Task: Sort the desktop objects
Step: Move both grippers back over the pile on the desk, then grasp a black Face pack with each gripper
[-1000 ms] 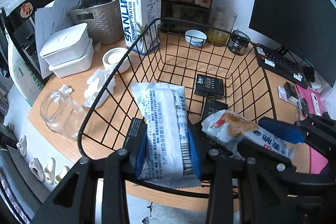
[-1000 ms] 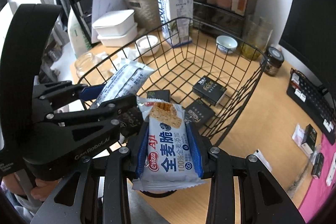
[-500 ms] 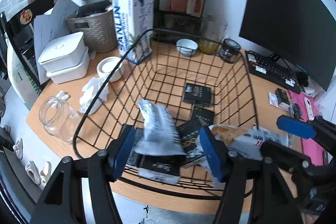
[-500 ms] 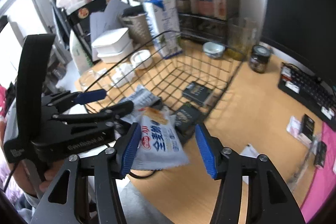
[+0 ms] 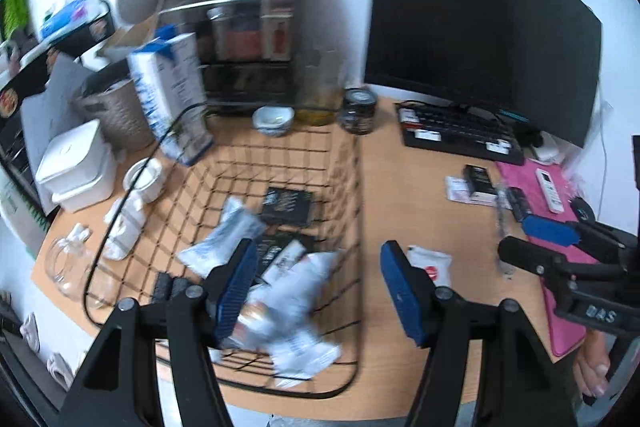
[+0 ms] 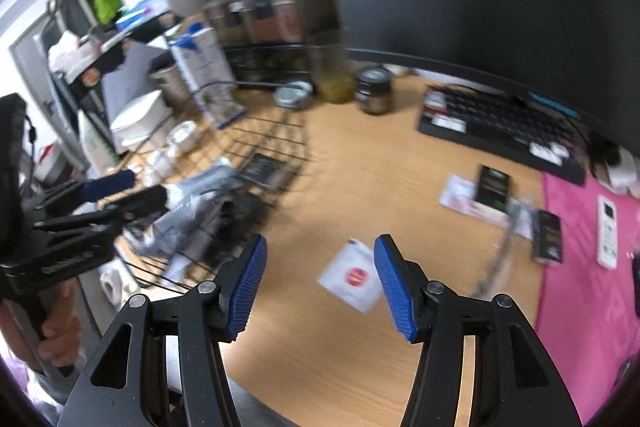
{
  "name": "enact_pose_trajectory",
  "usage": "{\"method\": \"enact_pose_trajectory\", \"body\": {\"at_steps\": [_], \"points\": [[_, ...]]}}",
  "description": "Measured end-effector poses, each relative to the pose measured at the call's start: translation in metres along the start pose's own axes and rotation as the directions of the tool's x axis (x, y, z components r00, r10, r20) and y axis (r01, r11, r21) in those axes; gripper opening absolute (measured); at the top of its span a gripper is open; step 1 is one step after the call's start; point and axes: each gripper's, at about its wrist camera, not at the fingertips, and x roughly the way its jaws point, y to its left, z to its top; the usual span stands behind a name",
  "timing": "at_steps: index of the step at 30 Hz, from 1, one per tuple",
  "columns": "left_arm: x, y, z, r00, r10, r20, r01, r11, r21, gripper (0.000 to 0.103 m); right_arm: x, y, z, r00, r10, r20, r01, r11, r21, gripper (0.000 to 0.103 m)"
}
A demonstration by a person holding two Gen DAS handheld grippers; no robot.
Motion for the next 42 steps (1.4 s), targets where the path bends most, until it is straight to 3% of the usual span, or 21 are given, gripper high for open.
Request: {"method": "enact_pose_trajectory", "body": {"at_steps": [7,14,25,34,42], "points": [[0.025,-0.054,0.009,0.998,-0.052,-0.029,0.054,0.995,0.082,0.072,-0.005,-0.079,-0.013,0.995,-0.098,-0.011,0.099,0.988,0.118,0.055],[0.085,-0.128,0.019,0.985,-0.119,-0.125,0.141,0.973,0.181,0.072,0.013,-0.171,-0.022,0.957,-0.277,-0.081,0.289,0.93,0.228,0.055],[0.189,-0.212,0.052,0.955,-0.132,-0.266,0.196,0.953,0.229,0.072,0.061,-0.245,-0.015,0.958,-0.239,-0.155,0.276,0.915,0.295,0.056],[0.231,-0.244,0.074,0.945,-0.106,-0.31,0.183,0.956,0.229,0.072,0.078,-0.248,-0.006,0.963,-0.207,-0.17,0.246,0.934,0.259,0.056],[0.257,-0.26,0.073,0.939,-0.062,-0.339,0.156,0.954,0.257,0.072,0.082,-0.249,-0.009,0.972,-0.167,-0.163,0.207,0.94,0.27,0.056]]}}
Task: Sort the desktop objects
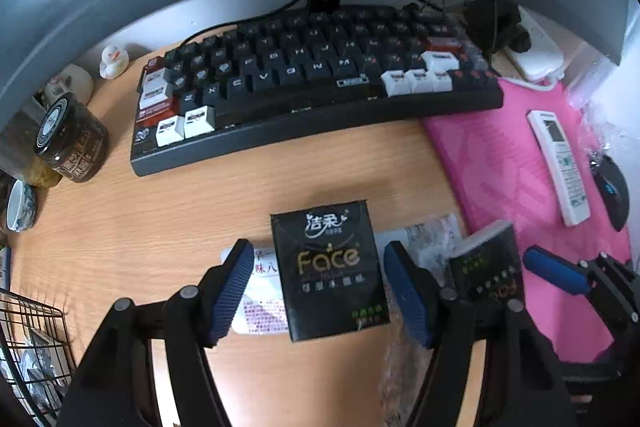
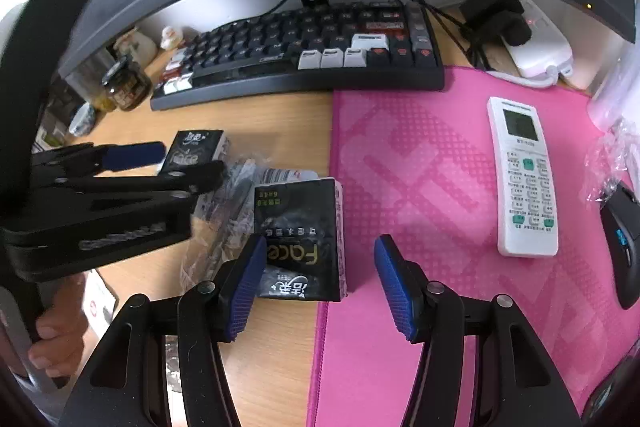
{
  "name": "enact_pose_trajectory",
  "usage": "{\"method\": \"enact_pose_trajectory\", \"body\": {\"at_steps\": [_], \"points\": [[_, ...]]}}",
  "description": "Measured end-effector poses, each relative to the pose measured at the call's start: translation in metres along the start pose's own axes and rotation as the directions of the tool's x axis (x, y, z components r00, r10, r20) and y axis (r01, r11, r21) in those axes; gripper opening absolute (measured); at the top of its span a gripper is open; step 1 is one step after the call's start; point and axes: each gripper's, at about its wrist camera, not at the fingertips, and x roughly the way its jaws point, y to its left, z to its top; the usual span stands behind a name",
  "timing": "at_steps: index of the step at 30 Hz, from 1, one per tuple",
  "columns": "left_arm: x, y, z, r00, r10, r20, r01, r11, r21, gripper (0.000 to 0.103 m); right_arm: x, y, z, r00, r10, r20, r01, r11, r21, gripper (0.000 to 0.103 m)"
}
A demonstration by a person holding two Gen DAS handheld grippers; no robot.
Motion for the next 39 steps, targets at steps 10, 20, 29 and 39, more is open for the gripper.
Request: {"method": "enact_pose_trajectory", "body": {"at_steps": [10,20,29,39], "points": [[-0.005,0.013,-0.012,1.0,-0.03,0.006,0.031,0.999,-0.034,0.052,-0.002,0.01,-0.007,1.0,-0.005,0.0,0.005,1.0,-0.012,0.043],[-0.031,0.032,-0.086,0.999,-0.031,-0.02,0.03,0.999,-0.03,0.052,-0.029,0.014,-0.038,0.998,-0.06,0.02,0.061,0.998,-0.025,0.019],[-0.049,0.046,-0.122,0.999,-0.042,-0.006,0.042,0.997,-0.061,0.052,-0.017,0.022,-0.025,0.991,-0.123,0.045,0.121,0.992,0.026,0.059],[-0.057,0.055,-0.139,0.998,-0.056,-0.012,0.055,0.996,-0.068,0.052,-0.01,0.03,-0.033,0.991,-0.135,-0.005,0.135,0.99,0.034,0.047]]}}
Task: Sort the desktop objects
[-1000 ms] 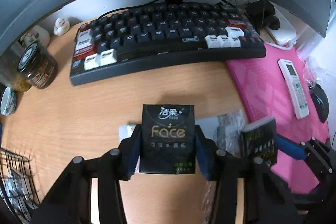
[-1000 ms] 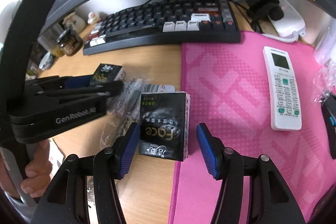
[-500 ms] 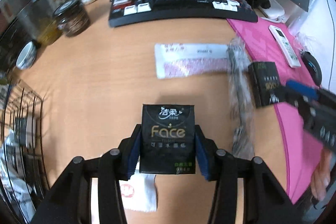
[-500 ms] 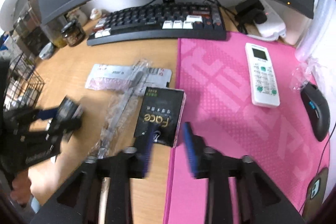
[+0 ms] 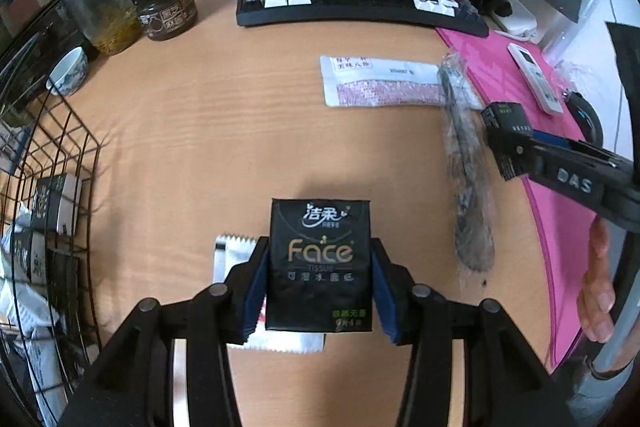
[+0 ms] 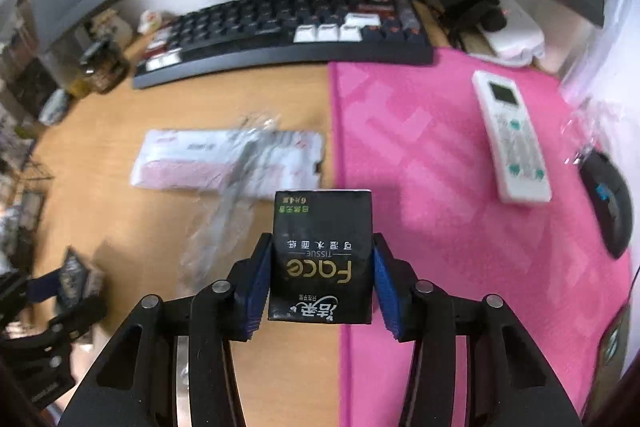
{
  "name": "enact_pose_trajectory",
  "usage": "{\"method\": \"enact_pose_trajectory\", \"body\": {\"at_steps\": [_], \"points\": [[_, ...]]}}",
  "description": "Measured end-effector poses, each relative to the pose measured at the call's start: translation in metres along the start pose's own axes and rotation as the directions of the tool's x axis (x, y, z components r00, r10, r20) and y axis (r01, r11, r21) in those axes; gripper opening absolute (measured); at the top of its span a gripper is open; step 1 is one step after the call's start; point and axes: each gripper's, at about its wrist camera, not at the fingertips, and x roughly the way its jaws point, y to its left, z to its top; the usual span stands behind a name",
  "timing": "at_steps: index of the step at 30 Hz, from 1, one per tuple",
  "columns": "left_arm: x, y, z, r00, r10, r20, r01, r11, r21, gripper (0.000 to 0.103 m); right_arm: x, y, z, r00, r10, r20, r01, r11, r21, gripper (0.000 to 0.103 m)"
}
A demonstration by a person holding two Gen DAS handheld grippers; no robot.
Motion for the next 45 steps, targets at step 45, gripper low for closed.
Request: {"method": "enact_pose_trajectory", "body": {"at_steps": [45], "points": [[-0.021,0.001,-0.064,1.0,0.011,-0.019,-0.011,1.0,0.005,0.064,-0.053,0.003,-0.115,0.999,-0.045,-0.008,0.045,0.996,-0.078,0.019]]}}
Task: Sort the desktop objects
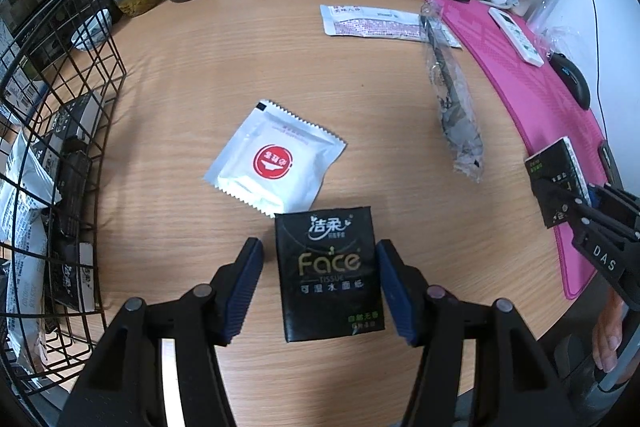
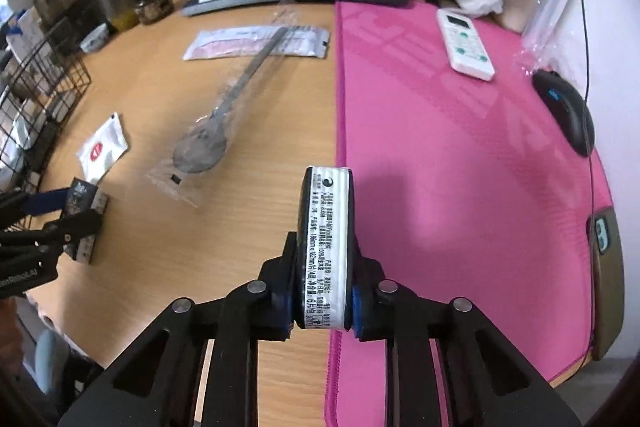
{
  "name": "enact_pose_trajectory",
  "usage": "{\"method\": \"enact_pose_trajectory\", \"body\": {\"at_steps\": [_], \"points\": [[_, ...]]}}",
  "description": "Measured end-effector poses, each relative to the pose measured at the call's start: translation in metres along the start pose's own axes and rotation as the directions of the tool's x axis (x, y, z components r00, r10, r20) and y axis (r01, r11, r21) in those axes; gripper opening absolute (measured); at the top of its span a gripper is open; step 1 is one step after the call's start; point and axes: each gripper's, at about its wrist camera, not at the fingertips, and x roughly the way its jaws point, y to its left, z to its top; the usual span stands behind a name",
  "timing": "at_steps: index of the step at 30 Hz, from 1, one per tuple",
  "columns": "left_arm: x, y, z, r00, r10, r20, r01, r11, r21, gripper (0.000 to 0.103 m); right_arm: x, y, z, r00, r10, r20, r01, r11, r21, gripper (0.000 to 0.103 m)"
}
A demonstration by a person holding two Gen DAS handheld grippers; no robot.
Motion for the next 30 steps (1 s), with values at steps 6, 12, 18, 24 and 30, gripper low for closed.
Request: {"method": "enact_pose_trajectory", "body": {"at_steps": [6,12,18,24,30], "points": [[0.0,0.002,-0.001,1.0,-0.002,-0.004,0.002,1.0,0.002,0.065,0.0,0.0,0.0,1.0,0.004,0.001,-0.004,1.0,0.005,0.019],[-0.015,0.007,-0.001,1.0,-0.003,0.025,0.003,1.0,-0.004,0.065,-0.001,-0.001,0.0,1.0,0.022,-0.003,-0.022,1.0,0.005,0.019],[-0.016,0.009,-0.001,0.999,0.031,0.03,-0.031,1.0,0.004,0.066,-0.002,-0.003,0.0,1.0,0.028,0.005,-0.028,0.999,0.016,0.019],[-0.014,0.009,-0.002,0.999,0.019,0.027,-0.02,1.0,0.013,0.066,0.0,-0.002,0.0,1.0,0.029,0.002,-0.029,0.999,0.015,0.019],[-0.009,0.007,-0.002,0.999,-0.024,0.024,0.024,1.0,0.008,0.066,0.0,-0.001,-0.001,0.999,0.04,0.003,-0.04,0.999,0.015,0.019]]}}
